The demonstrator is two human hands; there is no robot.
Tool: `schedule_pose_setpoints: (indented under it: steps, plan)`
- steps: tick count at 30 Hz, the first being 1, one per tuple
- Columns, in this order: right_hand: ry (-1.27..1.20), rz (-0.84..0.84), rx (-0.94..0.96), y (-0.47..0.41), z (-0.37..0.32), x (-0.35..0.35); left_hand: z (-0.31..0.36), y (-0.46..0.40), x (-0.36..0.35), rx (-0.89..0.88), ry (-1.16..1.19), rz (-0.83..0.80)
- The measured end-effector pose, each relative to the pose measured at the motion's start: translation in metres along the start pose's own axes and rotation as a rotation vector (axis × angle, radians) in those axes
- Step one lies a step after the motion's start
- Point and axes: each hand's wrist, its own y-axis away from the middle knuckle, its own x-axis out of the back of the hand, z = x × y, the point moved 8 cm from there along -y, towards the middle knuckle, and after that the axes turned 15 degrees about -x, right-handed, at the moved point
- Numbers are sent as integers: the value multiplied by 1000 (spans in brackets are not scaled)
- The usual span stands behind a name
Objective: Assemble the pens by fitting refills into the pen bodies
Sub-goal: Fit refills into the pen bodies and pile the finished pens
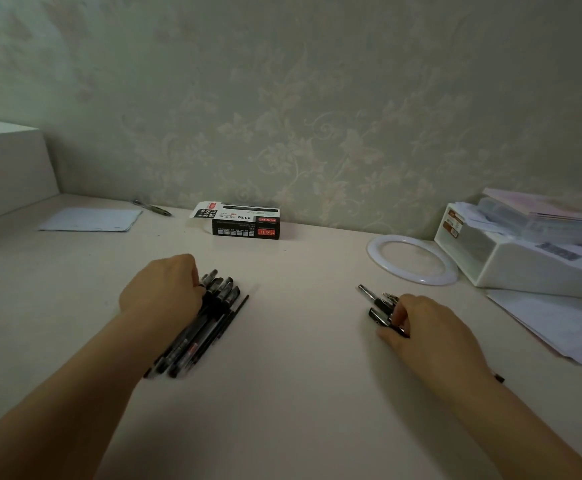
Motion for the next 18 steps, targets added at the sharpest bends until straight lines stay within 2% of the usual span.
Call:
schedule_pose_setpoints:
  steps: [4, 8, 10, 13, 15, 18]
  plan:
    - [40, -13, -2, 0, 0, -1, 8, 1, 9, -32, 21, 92]
    - [80, -4, 21, 2, -4, -3, 55, 11, 17, -239, 159, 244]
    - [100, 2, 44, 4, -8, -5, 82, 20, 8, -357, 245, 229]
    - [63, 17, 91, 6, -17, -3, 110, 33, -14, -467, 376, 118]
    - [-182, -18, 117, 9, -26, 0, 117, 37, -26, -454, 539, 60]
    - [-752, -218, 63, 14, -38, -7, 127, 42, -43, -418, 772, -80]
